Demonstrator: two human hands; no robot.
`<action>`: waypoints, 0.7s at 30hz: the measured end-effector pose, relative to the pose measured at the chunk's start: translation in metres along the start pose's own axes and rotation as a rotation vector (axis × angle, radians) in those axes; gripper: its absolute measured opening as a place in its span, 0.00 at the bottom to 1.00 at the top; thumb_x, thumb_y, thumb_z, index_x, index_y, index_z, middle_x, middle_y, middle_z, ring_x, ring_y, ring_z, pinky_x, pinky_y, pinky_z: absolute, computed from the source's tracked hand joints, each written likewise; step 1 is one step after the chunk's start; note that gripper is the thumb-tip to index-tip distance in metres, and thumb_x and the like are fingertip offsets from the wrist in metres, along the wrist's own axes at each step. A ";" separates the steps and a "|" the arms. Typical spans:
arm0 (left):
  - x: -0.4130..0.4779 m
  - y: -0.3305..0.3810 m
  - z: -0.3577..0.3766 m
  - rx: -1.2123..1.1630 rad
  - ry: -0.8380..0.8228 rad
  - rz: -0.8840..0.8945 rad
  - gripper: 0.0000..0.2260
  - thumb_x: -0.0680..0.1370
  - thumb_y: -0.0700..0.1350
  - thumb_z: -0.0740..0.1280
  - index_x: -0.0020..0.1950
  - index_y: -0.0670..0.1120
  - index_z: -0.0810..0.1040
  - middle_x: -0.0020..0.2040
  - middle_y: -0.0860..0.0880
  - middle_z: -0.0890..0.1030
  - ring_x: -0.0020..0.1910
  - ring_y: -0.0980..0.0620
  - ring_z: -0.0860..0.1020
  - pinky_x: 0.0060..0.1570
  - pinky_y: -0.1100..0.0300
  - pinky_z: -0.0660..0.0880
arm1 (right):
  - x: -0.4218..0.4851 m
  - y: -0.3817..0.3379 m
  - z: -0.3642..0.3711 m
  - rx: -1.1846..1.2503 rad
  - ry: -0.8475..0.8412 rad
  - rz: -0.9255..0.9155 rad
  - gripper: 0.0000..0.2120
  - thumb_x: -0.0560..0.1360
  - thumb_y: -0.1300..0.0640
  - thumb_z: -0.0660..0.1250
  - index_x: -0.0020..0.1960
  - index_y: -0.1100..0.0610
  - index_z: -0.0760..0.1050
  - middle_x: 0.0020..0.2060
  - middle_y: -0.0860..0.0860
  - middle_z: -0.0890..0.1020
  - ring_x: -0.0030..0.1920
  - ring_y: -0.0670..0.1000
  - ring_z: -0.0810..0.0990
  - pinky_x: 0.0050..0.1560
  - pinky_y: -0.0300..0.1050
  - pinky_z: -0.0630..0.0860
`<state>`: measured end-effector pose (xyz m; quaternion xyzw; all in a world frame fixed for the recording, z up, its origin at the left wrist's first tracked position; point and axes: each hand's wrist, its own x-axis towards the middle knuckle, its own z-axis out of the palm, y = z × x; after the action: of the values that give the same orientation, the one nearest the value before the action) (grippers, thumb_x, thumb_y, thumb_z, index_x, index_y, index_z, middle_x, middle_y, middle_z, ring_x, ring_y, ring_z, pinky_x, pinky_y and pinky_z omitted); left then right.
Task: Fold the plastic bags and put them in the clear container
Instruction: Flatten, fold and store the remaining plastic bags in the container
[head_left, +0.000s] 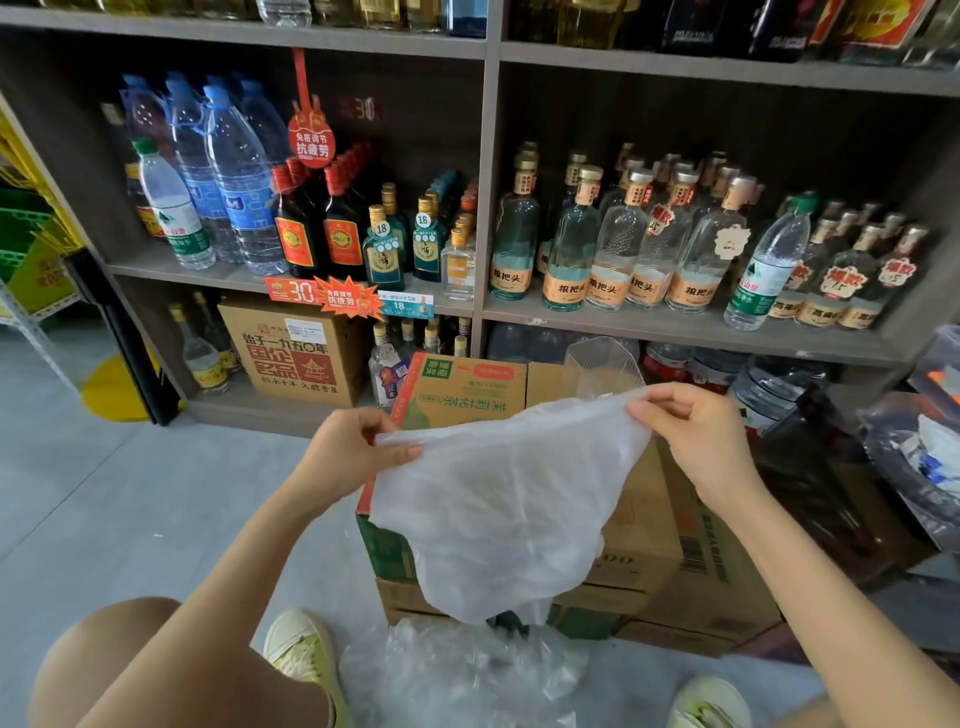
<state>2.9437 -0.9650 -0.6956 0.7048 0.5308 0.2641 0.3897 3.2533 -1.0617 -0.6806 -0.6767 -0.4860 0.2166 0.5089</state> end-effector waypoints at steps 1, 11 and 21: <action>0.003 0.004 -0.003 0.108 -0.042 0.027 0.09 0.69 0.42 0.77 0.42 0.44 0.78 0.42 0.49 0.78 0.44 0.49 0.76 0.42 0.59 0.71 | -0.002 -0.004 0.003 -0.010 0.000 -0.021 0.05 0.73 0.62 0.70 0.47 0.53 0.82 0.42 0.48 0.84 0.45 0.45 0.82 0.50 0.43 0.79; 0.002 0.073 0.058 -0.257 -0.163 0.343 0.08 0.77 0.49 0.68 0.53 0.48 0.83 0.47 0.56 0.84 0.48 0.61 0.80 0.50 0.65 0.75 | -0.014 -0.056 0.054 0.170 -0.182 -0.139 0.05 0.72 0.64 0.72 0.46 0.58 0.82 0.39 0.48 0.85 0.41 0.43 0.82 0.41 0.32 0.76; 0.007 0.029 0.024 -0.824 0.023 0.099 0.08 0.79 0.39 0.63 0.43 0.46 0.79 0.39 0.52 0.82 0.37 0.55 0.79 0.39 0.63 0.76 | -0.040 0.014 0.042 -0.039 -0.545 0.134 0.29 0.67 0.43 0.73 0.63 0.34 0.65 0.64 0.31 0.66 0.66 0.37 0.63 0.67 0.43 0.59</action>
<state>2.9809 -0.9690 -0.6851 0.5116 0.3506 0.4808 0.6199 3.2087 -1.0764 -0.7174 -0.6338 -0.5630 0.4144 0.3310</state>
